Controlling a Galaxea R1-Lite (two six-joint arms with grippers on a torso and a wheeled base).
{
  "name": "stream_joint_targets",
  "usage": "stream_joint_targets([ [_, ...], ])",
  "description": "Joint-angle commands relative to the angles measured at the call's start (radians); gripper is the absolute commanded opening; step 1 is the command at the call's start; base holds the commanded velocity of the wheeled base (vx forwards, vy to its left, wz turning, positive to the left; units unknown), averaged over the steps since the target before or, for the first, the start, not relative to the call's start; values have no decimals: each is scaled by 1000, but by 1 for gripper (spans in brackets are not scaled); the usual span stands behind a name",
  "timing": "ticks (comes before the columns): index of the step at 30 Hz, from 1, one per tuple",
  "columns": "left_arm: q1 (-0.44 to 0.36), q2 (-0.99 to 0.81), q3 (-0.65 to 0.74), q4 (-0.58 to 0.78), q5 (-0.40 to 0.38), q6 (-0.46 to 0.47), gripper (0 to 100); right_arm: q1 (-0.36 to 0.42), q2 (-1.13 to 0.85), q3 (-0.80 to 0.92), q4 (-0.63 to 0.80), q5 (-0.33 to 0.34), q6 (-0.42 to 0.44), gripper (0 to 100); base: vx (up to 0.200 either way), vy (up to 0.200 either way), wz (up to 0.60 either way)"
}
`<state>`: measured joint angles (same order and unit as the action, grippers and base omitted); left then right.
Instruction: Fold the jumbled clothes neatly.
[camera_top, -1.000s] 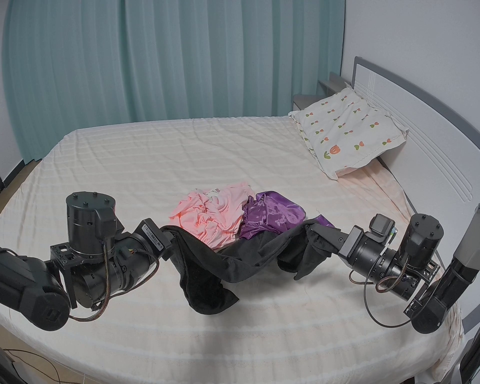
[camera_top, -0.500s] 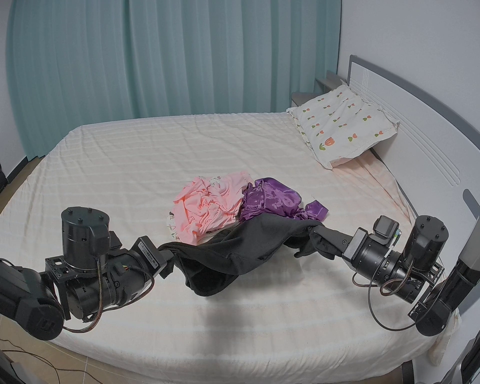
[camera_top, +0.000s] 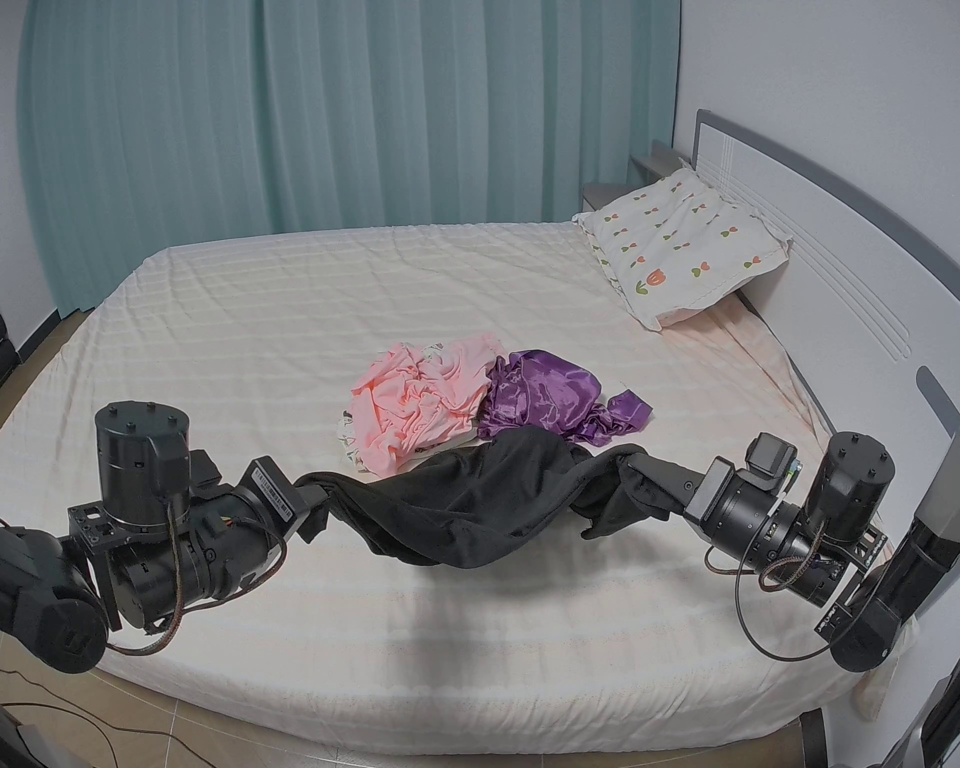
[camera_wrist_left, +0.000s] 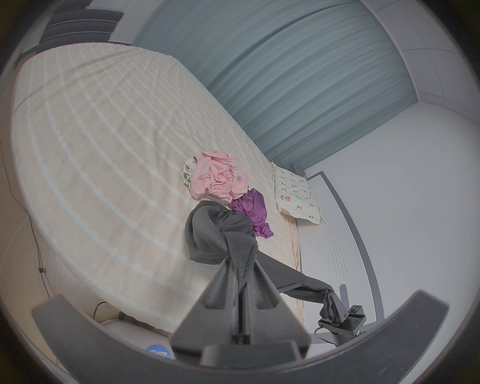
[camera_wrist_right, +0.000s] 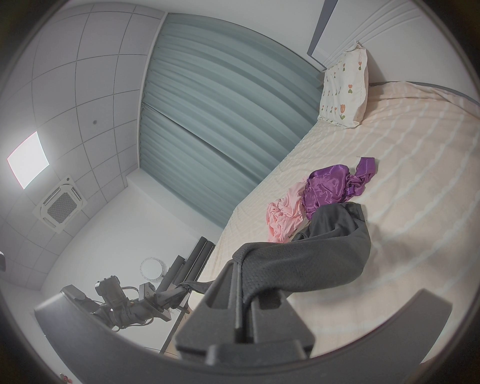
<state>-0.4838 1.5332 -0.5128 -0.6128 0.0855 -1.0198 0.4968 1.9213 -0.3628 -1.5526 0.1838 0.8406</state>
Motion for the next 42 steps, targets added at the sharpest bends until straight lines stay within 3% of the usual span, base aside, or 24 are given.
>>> stream_joint_targets([
  [1,13,-30,-10,19,-1,0,0,3,-7,1,-9,-1,-2,0,0,200,0],
  [42,28,-61,-12,25,-6,6,0,35,-31,2,-9,-6,-11,0,0,200,0],
])
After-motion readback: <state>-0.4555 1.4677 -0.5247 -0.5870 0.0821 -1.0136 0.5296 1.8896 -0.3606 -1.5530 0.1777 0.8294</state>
